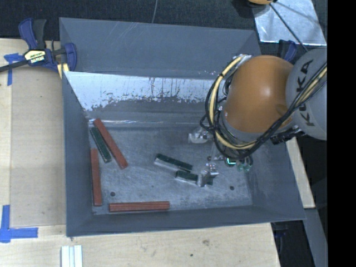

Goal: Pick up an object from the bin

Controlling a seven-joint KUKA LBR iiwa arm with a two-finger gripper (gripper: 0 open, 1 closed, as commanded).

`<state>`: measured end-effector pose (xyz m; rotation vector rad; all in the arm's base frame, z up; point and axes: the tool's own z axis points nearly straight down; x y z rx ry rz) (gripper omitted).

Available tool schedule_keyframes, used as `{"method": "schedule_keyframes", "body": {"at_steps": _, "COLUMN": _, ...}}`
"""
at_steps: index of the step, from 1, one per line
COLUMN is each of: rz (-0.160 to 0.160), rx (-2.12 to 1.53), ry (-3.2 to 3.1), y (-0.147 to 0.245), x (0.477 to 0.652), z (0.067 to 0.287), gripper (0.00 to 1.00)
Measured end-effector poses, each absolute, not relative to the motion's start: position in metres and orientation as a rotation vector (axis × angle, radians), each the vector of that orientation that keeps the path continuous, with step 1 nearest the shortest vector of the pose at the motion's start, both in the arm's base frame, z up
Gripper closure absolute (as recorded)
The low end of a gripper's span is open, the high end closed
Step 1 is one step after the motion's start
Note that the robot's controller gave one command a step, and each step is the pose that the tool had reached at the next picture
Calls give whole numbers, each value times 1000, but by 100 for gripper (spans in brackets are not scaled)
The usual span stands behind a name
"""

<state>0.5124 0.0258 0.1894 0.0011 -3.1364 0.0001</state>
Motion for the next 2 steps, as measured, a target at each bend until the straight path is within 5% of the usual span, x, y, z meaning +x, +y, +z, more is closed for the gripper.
{"method": "schedule_keyframes", "body": {"at_steps": 1, "rz": 0, "rx": 0, "ry": -3144, "y": 26, "x": 514, "z": 193, "gripper": 0}}
{"method": "schedule_keyframes", "body": {"at_steps": 2, "rz": -1, "rx": -18, "ry": -3151, "y": 14, "x": 518, "z": 138, "gripper": 0}}
